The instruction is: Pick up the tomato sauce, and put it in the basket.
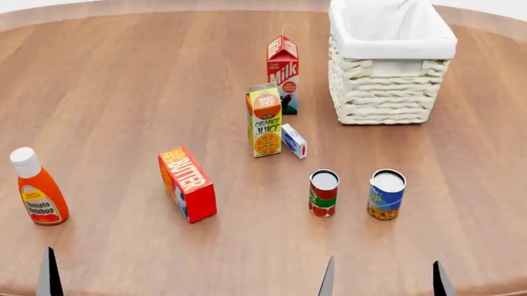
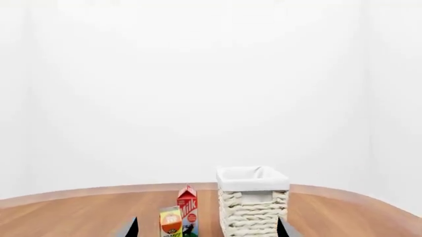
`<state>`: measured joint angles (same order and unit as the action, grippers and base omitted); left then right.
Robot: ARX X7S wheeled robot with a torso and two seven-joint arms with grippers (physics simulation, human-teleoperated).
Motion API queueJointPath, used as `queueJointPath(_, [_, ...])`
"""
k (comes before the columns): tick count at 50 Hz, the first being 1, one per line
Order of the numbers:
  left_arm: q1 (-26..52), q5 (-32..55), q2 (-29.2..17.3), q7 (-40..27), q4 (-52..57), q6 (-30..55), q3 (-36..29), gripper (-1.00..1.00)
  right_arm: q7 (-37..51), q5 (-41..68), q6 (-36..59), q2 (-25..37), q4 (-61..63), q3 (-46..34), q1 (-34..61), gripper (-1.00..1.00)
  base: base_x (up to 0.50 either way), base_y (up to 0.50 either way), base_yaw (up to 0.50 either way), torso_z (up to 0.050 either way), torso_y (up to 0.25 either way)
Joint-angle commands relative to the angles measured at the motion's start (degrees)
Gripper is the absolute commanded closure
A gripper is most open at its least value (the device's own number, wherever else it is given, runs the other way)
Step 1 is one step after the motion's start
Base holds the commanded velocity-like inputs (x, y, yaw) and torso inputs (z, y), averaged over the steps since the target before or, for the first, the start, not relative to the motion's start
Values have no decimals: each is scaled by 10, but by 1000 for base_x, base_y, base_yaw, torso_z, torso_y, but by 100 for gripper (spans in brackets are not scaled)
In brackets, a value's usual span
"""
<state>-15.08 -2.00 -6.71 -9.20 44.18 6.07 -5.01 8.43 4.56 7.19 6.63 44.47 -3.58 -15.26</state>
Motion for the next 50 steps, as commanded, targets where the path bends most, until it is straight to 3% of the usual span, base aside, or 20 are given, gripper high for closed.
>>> queueJointPath(1, [-17, -9, -10, -15, 37, -4, -8, -100, 12, 9, 6, 11, 38, -3, -13, -100, 0, 0, 0, 0, 0])
queueJointPath(50, [-6, -20, -36, -47, 22, 9, -36, -100, 39, 16, -5, 42, 27, -23, -11, -100, 483, 0, 0, 0, 0])
